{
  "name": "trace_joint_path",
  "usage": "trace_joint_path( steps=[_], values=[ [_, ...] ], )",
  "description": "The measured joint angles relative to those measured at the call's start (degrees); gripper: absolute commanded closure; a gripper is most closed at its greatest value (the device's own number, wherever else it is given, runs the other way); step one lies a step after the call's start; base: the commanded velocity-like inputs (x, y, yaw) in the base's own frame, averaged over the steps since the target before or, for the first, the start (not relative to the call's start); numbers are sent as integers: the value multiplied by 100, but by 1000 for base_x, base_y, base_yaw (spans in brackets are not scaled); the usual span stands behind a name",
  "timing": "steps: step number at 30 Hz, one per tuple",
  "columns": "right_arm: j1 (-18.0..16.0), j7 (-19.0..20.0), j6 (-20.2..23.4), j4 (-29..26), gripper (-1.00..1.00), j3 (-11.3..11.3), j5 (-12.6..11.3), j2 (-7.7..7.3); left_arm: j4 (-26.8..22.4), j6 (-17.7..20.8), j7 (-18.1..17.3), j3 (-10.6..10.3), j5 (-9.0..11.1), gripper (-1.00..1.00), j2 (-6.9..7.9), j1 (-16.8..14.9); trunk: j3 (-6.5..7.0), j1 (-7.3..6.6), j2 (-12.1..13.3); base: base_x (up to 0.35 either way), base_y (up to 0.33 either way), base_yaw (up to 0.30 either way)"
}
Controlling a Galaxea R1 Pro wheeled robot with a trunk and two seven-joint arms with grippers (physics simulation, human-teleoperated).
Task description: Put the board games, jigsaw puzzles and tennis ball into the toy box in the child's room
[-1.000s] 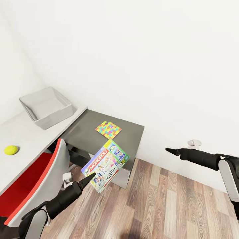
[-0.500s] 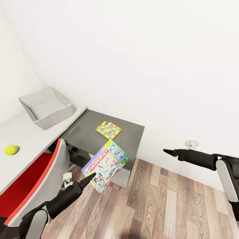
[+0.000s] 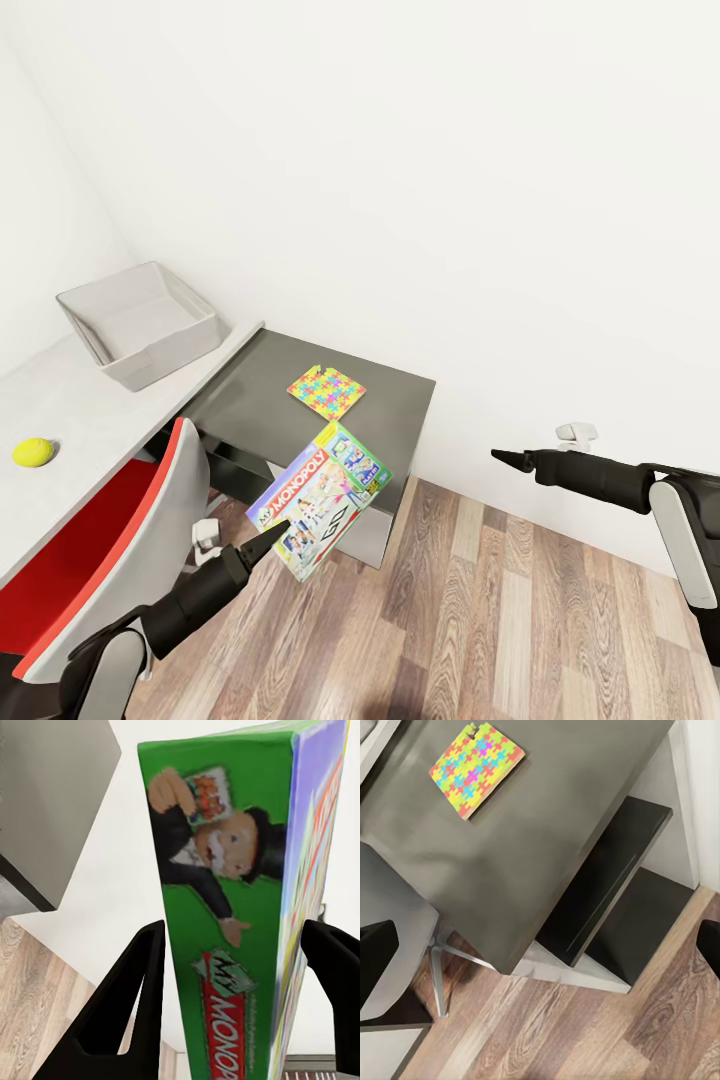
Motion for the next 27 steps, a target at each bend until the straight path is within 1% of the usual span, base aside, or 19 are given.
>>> trace_joint_path(
  steps=[8,13,19,27],
  values=[
    [2,1,0,0,-100,10,0,2,15,-1,4,-5,-5,100,-4,-8,0,0,0,0,0,1],
    [1,4,0,-1,-100,10,1,2,35,-2,7,0,-7,100,9,-12,0,0,0,0,0,75],
    [1,5,0,1,-100,8,2,3,52,-6,19,1,-13,100,7,-13,0,0,0,0,0,190],
    [-1,5,0,-1,-100,-4,8,3,80,-8,29,-1,-13,100,-1,-13,0,0,0,0,0,261]
  ],
)
